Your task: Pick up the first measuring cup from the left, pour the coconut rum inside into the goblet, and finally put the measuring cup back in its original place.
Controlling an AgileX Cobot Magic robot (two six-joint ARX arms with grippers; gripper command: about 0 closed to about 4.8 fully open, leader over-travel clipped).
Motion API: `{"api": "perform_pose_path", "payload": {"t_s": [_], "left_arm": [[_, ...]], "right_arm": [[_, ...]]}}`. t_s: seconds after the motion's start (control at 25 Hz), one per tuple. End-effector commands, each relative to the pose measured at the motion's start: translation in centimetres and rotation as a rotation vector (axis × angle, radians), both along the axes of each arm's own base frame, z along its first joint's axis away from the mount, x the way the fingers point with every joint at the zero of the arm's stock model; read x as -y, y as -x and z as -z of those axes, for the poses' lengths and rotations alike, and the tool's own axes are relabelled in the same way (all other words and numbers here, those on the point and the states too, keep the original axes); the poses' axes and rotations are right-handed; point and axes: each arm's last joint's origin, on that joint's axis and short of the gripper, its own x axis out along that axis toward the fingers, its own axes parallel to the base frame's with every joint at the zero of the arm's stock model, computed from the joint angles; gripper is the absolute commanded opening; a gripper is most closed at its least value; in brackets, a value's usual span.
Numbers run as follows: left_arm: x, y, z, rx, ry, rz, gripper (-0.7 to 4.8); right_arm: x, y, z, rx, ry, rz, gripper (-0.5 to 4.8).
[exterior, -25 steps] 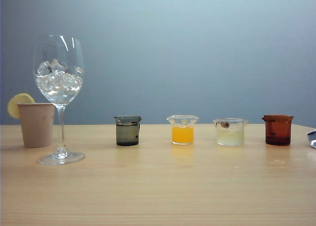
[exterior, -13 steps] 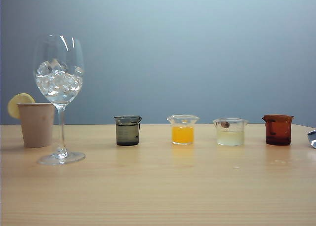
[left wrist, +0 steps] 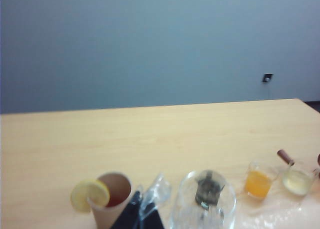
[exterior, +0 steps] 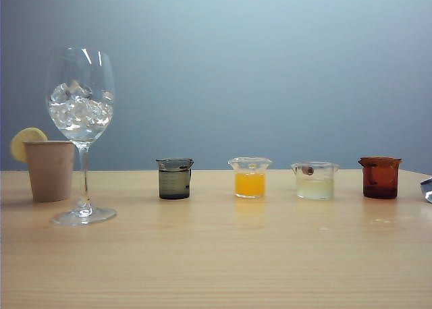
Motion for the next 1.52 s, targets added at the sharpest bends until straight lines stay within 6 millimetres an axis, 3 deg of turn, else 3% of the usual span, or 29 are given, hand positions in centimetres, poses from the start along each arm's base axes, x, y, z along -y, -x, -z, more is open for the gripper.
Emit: {"api": "perform_pose_path", "payload": {"t_s": [0.04, 0.2, 0.28, 0.4, 0.52, 0.72, 1.0, 1.08, 1.12, 1.16, 1.24, 1.52], "left_arm": [[0.1, -0.9, -1.7, 0.007, -0.021, 0.02, -0.06], [0.2, -1.8, -1.9, -0.016, -0.052, 0.032, -0.05], [0.7, -2.7, -1.4, -0.058, -0.074, 0.071, -0.05], [2.1, -4.4, -0.8, -0.114, -0.113, 0.09, -0.06], [3.1, -5.3, -0.4, -0.14, -0.134, 0.076, -0.05], [3.1, -5.3, -0.1, -0.166, -0.139, 0.082, -0.05], [3.1, -5.3, -0.1, -0.166, -0.139, 0.082, -0.05], [3.1, -5.3, -0.1, -0.166, -0.139, 0.082, -0.05], [3.1, -5.3, -0.1, -0.166, -0.139, 0.082, -0.05], [3.1, -5.3, -0.1, -0.166, -0.139, 0.082, -0.05], [3.1, -5.3, -0.1, -0.166, -0.139, 0.082, -0.05], [3.1, -5.3, -0.1, -0.167, -0.139, 0.082, -0.05]], "right_arm": [[-4.0, -1.3, 0.5, -0.01, 0.024, -0.025, -0.06], [-9.0, -2.5, 2.0, -0.028, 0.059, -0.099, -0.06], [-12.3, -3.6, 3.6, -0.04, 0.058, -0.116, -0.06], [-16.6, -5.0, 7.0, -0.055, 0.075, -0.142, -0.06], [-19.7, -6.1, 10.9, -0.083, 0.099, -0.174, -0.06], [-22.2, -7.9, 16.1, -0.186, 0.093, -0.174, -0.06], [-26.3, -10.8, 18.8, -0.212, 0.096, -0.171, -0.03], [-27.2, -11.7, 19.3, -0.225, 0.044, -0.162, 0.59], [-27.6, -12.0, 19.5, -0.229, 0.035, -0.16, 1.42], [-28.2, -12.5, 19.9, -0.229, 0.038, -0.146, 3.3], [-28.5, -13.1, 20.6, -0.233, 0.048, -0.106, 4.79], [-29.3, -15.3, 22.4, -0.24, 0.057, -0.041, 4.79]]}}
